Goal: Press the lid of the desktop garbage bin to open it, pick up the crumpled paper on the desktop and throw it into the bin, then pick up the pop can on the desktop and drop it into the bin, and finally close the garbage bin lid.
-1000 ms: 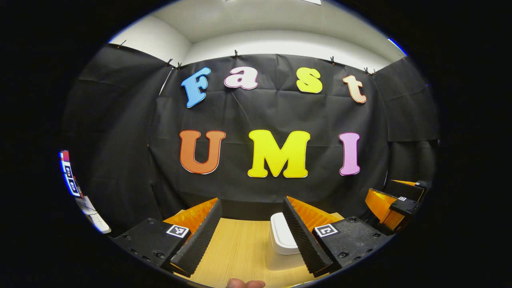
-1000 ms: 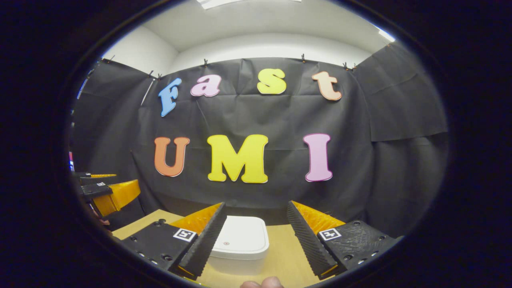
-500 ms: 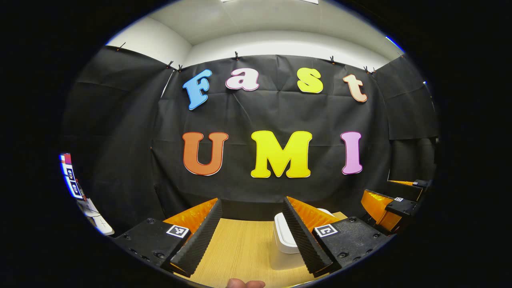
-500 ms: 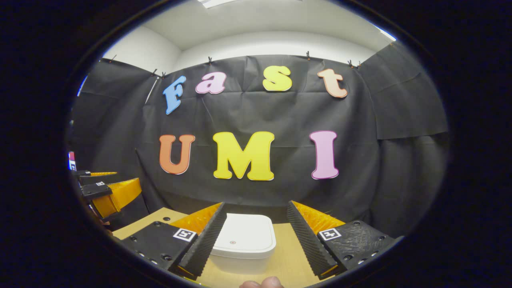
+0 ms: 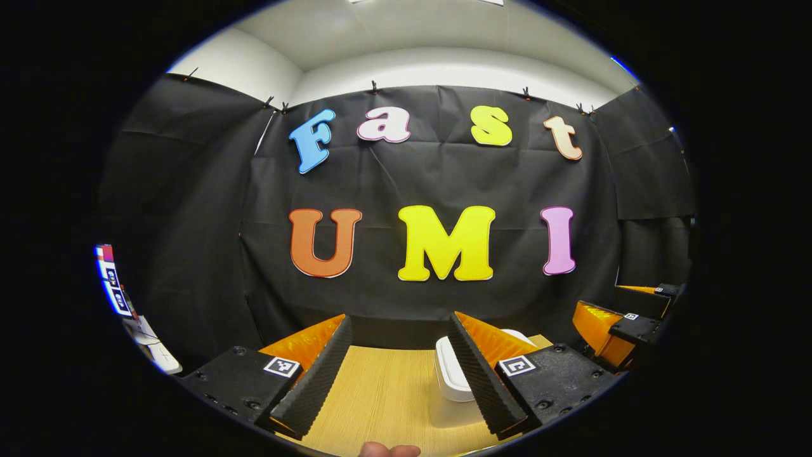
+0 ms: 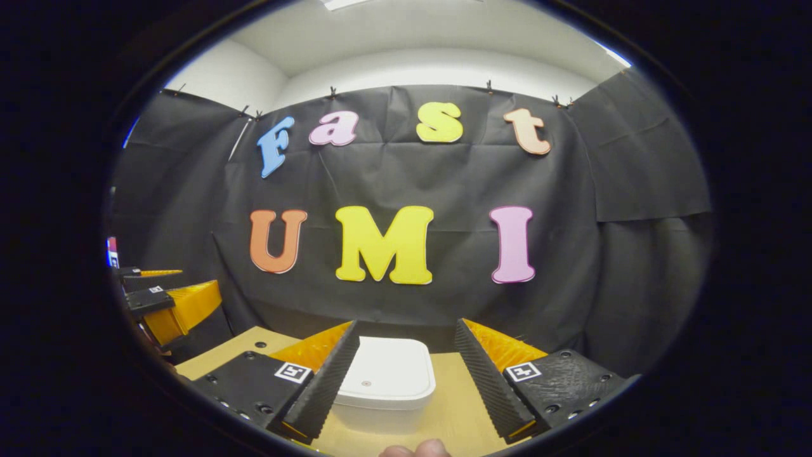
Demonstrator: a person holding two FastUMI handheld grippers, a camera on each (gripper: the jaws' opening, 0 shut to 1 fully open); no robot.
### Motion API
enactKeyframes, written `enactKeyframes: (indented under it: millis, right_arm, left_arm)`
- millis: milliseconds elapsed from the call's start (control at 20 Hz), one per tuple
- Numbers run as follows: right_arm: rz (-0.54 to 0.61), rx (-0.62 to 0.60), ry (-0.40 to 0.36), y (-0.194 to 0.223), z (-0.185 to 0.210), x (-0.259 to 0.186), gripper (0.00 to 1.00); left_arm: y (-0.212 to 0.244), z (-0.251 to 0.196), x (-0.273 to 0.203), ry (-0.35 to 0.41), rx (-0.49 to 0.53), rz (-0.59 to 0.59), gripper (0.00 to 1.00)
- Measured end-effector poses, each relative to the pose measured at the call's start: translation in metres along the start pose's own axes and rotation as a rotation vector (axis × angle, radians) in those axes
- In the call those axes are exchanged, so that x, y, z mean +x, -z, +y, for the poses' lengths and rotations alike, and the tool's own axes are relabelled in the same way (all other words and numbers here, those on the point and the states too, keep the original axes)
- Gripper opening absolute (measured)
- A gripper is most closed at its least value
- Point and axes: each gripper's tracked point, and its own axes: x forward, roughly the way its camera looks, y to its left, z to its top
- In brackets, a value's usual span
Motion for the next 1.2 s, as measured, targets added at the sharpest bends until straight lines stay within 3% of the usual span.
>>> enactKeyframes:
  millis: [1200]
  right_arm:
    - [-0.017,-0.004,0.001,-0.0033,0.0003,0.0028,0.93]
  left_arm:
    - [0.0021,-0.0006,0.0027,-0.002,0.006,0.012,0.98]
